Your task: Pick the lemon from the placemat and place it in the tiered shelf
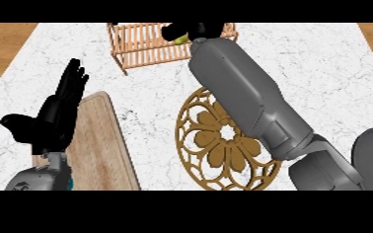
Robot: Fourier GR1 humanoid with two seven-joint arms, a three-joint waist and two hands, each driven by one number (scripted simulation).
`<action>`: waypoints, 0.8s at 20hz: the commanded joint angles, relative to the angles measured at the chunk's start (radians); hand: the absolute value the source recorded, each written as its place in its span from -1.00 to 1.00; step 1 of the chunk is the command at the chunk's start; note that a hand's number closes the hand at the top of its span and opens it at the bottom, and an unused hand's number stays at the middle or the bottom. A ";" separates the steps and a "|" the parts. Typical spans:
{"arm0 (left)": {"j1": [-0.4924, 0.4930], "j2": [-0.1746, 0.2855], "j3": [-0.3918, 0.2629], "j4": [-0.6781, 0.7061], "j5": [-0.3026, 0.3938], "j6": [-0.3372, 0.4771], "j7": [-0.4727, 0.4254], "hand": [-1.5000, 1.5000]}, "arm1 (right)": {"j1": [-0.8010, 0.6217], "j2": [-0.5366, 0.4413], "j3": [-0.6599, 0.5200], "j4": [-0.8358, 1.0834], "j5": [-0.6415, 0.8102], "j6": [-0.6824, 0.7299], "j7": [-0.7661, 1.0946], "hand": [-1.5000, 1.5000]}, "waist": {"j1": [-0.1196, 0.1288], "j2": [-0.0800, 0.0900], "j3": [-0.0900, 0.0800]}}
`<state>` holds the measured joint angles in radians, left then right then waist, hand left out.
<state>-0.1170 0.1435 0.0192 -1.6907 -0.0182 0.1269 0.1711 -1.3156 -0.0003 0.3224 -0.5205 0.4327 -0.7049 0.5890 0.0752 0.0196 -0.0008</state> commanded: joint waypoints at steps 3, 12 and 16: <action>0.011 0.005 0.015 0.020 0.015 -0.020 -0.032 0.00 | -0.057 0.000 -0.072 0.099 -0.112 0.037 -0.145 -1.00 | -0.002 0.002 0.000; 0.015 -0.009 0.003 -0.031 -0.014 0.015 0.021 0.00 | -0.067 0.000 -0.184 0.053 -0.236 -0.056 -0.355 -1.00 | -0.023 -0.006 0.001; -0.010 0.000 0.046 0.028 -0.003 0.020 0.004 0.00 | -0.087 -0.009 -0.204 0.043 -0.235 -0.079 -0.312 -1.00 | -0.057 -0.016 0.000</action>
<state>-0.1253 0.1487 0.0547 -1.6696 -0.0131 0.1289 0.1677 -1.3900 -0.0086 0.1572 -0.4619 0.2096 -0.7552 0.2773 0.0426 0.0114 -0.0004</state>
